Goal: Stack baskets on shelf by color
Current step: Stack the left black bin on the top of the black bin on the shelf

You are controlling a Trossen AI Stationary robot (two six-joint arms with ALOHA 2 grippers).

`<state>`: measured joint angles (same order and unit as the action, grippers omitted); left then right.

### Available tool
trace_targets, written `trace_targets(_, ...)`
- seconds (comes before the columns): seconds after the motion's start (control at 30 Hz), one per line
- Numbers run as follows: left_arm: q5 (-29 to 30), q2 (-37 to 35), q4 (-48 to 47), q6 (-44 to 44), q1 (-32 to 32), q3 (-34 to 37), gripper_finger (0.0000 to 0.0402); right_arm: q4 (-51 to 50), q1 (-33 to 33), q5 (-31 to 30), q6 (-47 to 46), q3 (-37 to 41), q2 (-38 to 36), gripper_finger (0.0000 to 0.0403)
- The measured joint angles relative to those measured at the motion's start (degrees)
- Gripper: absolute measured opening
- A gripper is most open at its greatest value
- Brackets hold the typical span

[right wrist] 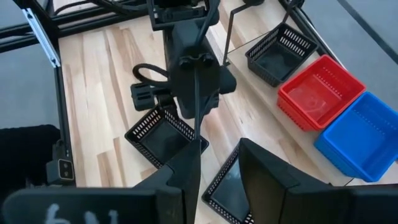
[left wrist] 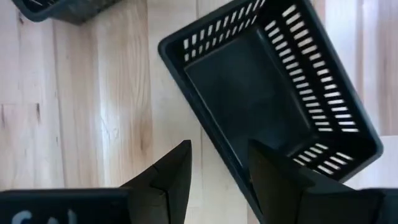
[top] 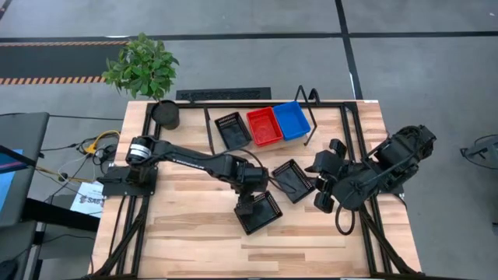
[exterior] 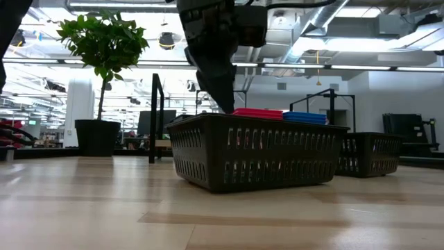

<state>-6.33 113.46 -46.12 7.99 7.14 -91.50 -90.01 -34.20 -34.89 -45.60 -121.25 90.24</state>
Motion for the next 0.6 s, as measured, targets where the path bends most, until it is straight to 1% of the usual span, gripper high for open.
trace_targets(0.1,-0.03,0.99,2.54,0.03,0.0,-0.09,0.0142,0.01,0.07,-0.02,-0.04,0.0,0.0,0.0134)
trace_targets(0.17,0.39,1.12,2.3,-0.84,0.0,0.02,0.0142,-0.01,0.07,-0.02,-0.04,0.0,0.0,0.0134)
trace_targets(0.23,1.41,1.07,3.51,-2.55,-0.02,-0.08,0.0142,-0.01,0.09,-0.02,-0.03,0.0,-0.02,0.0134)
trace_targets(0.3,2.41,0.79,2.15,-4.89,-0.04,-0.57,0.0142,0.0,0.09,-0.02,-0.03,0.0,0.0,0.0134)
trace_targets(0.4,2.5,0.38,2.52,-8.55,-0.02,-2.04,0.0142,0.0,0.09,-0.02,-0.03,0.0,0.0,0.0134)
trace_targets(0.43,2.29,0.36,2.4,-11.01,0.07,-2.48,0.0142,0.0,0.09,-0.02,-0.03,0.0,0.0,0.0134)
trace_targets(0.5,1.03,0.36,2.17,-20.29,0.79,-2.58,0.0142,0.0,0.09,-0.02,-0.03,0.0,0.0,0.0134)
trace_targets(0.57,1.32,0.36,2.1,-30.24,2.01,-2.58,0.0142,0.0,0.09,-0.02,-0.03,0.0,0.0,0.0134)
trace_targets(0.6,1.99,0.36,2.47,-33.38,2.66,-2.58,0.0142,0.0,0.09,-0.02,-0.03,0.0,0.0,0.0134)
